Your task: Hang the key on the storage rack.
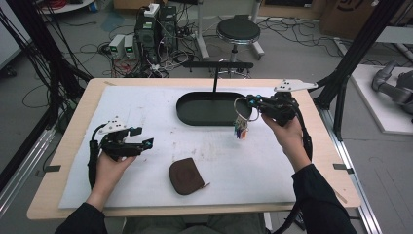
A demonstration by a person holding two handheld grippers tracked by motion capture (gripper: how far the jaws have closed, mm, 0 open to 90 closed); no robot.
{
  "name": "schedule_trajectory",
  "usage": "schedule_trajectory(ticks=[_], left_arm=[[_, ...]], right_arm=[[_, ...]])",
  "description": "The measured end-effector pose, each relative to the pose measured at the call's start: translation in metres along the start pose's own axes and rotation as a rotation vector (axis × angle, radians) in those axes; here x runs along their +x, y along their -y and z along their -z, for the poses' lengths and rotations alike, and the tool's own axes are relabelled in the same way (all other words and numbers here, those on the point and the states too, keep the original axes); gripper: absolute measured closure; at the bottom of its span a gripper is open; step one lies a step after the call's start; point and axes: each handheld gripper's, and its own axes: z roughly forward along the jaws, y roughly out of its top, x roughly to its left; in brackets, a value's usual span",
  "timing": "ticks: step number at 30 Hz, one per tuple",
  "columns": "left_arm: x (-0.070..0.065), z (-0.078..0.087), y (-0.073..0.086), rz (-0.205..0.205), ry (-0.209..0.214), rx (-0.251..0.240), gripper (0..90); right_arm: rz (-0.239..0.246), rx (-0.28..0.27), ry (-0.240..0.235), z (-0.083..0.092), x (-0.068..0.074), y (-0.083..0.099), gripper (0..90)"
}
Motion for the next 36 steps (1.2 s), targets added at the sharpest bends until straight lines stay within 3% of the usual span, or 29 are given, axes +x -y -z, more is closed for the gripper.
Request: schedule_trajectory(ticks=[21,36], left_arm=[[0.000,0.000,0.000,-0.002,0.002,0.004,29.7],[0.001,0.000,0.001,-0.002,0.001,0.008,29.7]], right_arm=[[0.006,-0.042,0.030,0.002,-0.015,-0.027,87.8],[0.005,-0.063,0.055,-0.008,-0.031,-0.040,87.9]])
